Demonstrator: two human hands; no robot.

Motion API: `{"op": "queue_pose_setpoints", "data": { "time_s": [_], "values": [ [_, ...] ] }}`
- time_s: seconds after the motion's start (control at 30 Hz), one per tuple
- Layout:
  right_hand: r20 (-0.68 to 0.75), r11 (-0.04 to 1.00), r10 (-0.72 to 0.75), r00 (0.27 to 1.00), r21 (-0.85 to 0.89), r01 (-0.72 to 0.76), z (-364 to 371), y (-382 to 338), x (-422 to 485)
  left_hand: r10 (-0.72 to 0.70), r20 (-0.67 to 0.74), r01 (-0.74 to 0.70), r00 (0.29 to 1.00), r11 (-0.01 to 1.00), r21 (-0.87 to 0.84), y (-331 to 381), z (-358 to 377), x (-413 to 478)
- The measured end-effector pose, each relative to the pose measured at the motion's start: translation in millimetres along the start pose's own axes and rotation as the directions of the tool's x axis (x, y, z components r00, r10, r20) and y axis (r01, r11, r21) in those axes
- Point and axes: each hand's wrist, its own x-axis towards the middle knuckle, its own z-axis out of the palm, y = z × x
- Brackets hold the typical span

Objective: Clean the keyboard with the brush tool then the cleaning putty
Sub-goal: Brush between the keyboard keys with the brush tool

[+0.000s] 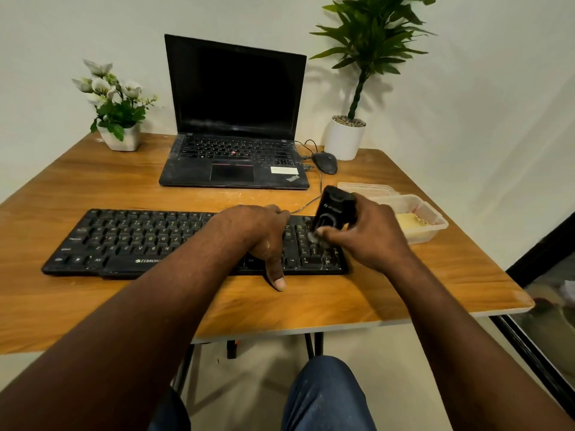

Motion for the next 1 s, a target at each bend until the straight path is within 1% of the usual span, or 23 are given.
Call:
{"op": "queue_pose_setpoints", "data": {
  "time_s": [0.03,0.07,0.1,0.13,0.17,0.2,0.23,0.27,0.3,0.4,0.47,0.53,0.6,0.63,0.67,0.7,0.77,0.8,0.83,0.87,0.93,0.97,1.0],
  "values": [
    [-0.084,0.997,0.019,0.996,-0.068,-0.024,-3,1,5,-0.004,0.0,0.004,1.0,1.0,0.002,0,0,0],
    [-0.128,0.995,0.016,0.992,-0.095,-0.029,-6,2,8,-0.006,-0.001,0.006,1.0,1.0,0.003,0,0,0],
    [-0.104,0.998,0.014,0.994,-0.064,-0.02,-8,2,10,-0.005,-0.002,0.005,1.0,1.0,0.002,0,0,0],
    [-0.021,0.999,0.006,1.0,0.035,-0.005,-9,1,10,-0.004,-0.001,0.004,1.0,1.0,-0.001,0,1,-1],
    [0.099,0.99,-0.01,0.995,0.143,-0.004,-9,-2,8,-0.003,-0.004,0.003,1.0,1.0,-0.003,0,1,0],
    [0.212,0.981,-0.038,0.977,0.195,-0.005,-8,-6,4,-0.004,-0.006,0.004,1.0,1.0,-0.004,0,1,0],
    [0.272,0.983,-0.063,0.96,0.184,0.013,-5,-7,2,-0.007,-0.006,0.007,1.0,1.0,-0.003,1,2,0],
    [0.273,0.99,-0.074,0.959,0.138,0.038,-2,-6,4,-0.009,-0.005,0.009,1.0,1.0,0.0,1,2,0],
    [0.226,0.996,-0.068,0.972,0.078,0.051,1,-5,9,-0.01,-0.006,0.01,1.0,1.0,0.002,1,2,0],
    [-0.009,0.991,-0.019,1.0,-0.133,0.017,0,-2,30,-0.009,-0.003,0.009,1.0,1.0,-0.004,2,0,-1],
    [-0.114,0.988,0.012,0.993,-0.15,-0.029,-2,0,41,-0.007,0.0,0.007,1.0,1.0,-0.006,1,-1,-1],
    [-0.096,0.996,0.008,0.995,-0.083,-0.016,1,-1,45,-0.014,0.003,0.014,1.0,1.0,-0.003,2,0,0],
    [0.013,0.998,0.001,1.0,0.07,-0.002,8,-5,43,-0.023,0.004,0.023,1.0,1.0,-0.003,2,0,1],
    [0.063,0.993,0.001,0.998,0.12,-0.008,12,-7,42,-0.024,0.007,0.024,1.0,1.0,-0.009,2,0,2],
    [0.069,0.993,0.001,0.998,0.117,-0.009,16,-6,42,-0.021,0.011,0.021,1.0,1.0,-0.012,2,0,3],
    [0.029,0.997,0.011,1.0,0.07,-0.013,18,-5,44,-0.017,0.013,0.017,1.0,1.0,-0.013,2,0,3],
    [-0.107,0.996,0.046,0.993,-0.072,-0.054,14,0,51,-0.013,0.013,0.013,1.0,1.0,-0.012,1,0,3],
    [-0.161,0.992,0.066,0.985,-0.1,-0.083,10,1,53,-0.014,0.011,0.014,1.0,1.0,-0.009,1,0,3],
    [-0.183,0.993,0.079,0.98,-0.07,-0.093,8,2,54,-0.015,0.008,0.015,1.0,1.0,-0.005,1,0,3],
    [-0.168,0.997,0.076,0.983,0.006,-0.076,7,2,55,-0.016,0.006,0.016,1.0,1.0,-0.001,1,0,3],
    [-0.049,0.991,0.038,0.998,0.134,-0.031,11,-2,54,-0.021,0.009,0.021,1.0,1.0,-0.005,1,1,4],
    [0.021,0.991,0.015,1.0,0.136,-0.018,14,-5,52,-0.024,0.012,0.024,1.0,1.0,-0.01,2,0,4],
    [0.046,0.996,-0.006,0.999,0.092,0.001,19,-5,52,-0.027,0.014,0.027,1.0,1.0,-0.014,2,0,4]
  ]
}}
